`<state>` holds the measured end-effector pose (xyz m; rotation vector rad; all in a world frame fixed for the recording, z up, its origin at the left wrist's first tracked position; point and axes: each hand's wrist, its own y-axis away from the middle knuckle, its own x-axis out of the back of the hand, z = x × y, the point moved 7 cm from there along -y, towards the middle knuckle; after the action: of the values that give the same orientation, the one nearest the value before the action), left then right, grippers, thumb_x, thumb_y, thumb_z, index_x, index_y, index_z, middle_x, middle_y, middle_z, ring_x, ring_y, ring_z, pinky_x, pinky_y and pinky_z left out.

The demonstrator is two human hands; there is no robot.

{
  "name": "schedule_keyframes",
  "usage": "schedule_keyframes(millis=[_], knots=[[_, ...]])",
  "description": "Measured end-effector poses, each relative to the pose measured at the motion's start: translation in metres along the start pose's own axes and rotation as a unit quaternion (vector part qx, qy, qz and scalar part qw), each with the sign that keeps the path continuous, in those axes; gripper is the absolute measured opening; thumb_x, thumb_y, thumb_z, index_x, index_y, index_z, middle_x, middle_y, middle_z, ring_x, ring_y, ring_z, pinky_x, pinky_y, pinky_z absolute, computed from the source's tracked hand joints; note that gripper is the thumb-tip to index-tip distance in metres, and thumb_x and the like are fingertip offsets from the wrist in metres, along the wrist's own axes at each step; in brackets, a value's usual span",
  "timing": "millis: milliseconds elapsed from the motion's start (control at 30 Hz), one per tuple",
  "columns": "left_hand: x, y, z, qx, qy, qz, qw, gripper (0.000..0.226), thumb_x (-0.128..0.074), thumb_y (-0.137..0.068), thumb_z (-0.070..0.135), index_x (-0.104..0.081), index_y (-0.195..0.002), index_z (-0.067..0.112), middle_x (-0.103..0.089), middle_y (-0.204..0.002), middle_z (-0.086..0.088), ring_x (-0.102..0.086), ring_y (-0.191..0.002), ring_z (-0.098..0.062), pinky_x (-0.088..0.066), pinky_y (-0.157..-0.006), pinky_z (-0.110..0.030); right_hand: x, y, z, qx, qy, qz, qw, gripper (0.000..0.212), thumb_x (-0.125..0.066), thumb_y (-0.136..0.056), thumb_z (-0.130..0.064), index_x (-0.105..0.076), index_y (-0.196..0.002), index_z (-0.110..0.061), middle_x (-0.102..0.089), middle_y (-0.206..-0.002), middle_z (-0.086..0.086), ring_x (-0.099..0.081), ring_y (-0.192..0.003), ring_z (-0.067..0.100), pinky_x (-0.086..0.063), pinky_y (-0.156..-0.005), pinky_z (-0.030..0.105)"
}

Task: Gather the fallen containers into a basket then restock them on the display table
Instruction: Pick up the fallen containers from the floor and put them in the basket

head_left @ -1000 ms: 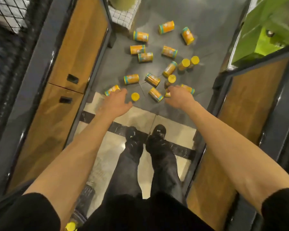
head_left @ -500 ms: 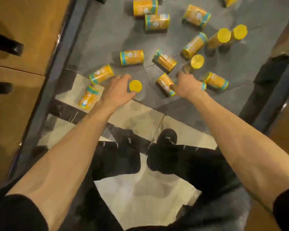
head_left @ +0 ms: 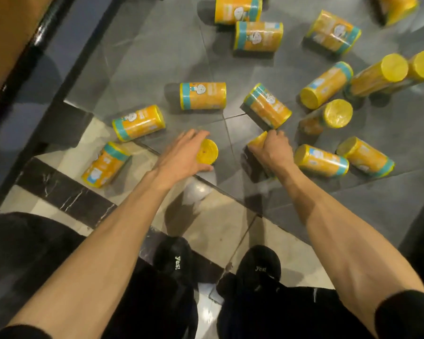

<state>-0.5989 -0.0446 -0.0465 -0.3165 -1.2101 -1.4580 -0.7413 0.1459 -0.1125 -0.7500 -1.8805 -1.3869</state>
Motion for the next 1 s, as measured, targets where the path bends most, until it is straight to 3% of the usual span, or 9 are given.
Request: schedule_keyframes(millis=[300,600,733,1000], knots=[[-0.011,-0.007,-0.005,-0.023,-0.031,0.014,0.999,0.084,-0.082,-0.071,0.047,-0.042,-0.141,0.025,-0.047,-0.137,0.000,-0.042,-0.124,-0.025,-0.042,-0.098,-0.038,-0.009,-0.014,-0.004,-0.014,-0.016,0.000,1.000,0.078,-0.073,-0.079,-0.055,-0.045,-0.130,-0.003,-0.048,-0.133,0.018,-0.052,-0.120,0.039,-0.045,-0.096,0.046],[0.003,-0.003,0.000,-0.004,0.004,0.021,1.000,0.073,-0.085,-0.070,0.038,-0.050,-0.131,0.018,-0.053,-0.126,-0.005,-0.050,-0.119,-0.027,-0.043,-0.092,-0.037,0.013,0.004,-0.002,0.010,-0.035,0.016,0.999,0.067,-0.077,-0.072,-0.057,-0.055,-0.111,-0.007,-0.059,-0.114,0.015,-0.057,-0.104,0.035,-0.044,-0.078,0.038],[0.060,0.034,0.024,0.038,0.046,0.032,0.998,0.073,-0.085,-0.069,0.039,-0.051,-0.131,0.021,-0.053,-0.125,-0.006,-0.053,-0.116,-0.029,-0.045,-0.089,-0.037,0.072,0.053,-0.014,0.035,-0.087,0.014,0.995,0.065,-0.080,-0.069,-0.058,-0.060,-0.112,-0.013,-0.064,-0.111,0.011,-0.060,-0.101,0.031,-0.040,-0.073,0.032],[0.227,0.148,0.108,0.067,0.104,0.077,0.989,0.070,-0.085,-0.069,0.038,-0.053,-0.128,0.018,-0.054,-0.125,-0.008,-0.050,-0.119,-0.029,-0.044,-0.092,-0.041,0.250,0.208,-0.065,0.040,-0.158,0.080,0.983,0.068,-0.082,-0.067,-0.057,-0.060,-0.118,-0.019,-0.068,-0.108,0.004,-0.061,-0.104,0.028,-0.046,-0.081,0.037]])
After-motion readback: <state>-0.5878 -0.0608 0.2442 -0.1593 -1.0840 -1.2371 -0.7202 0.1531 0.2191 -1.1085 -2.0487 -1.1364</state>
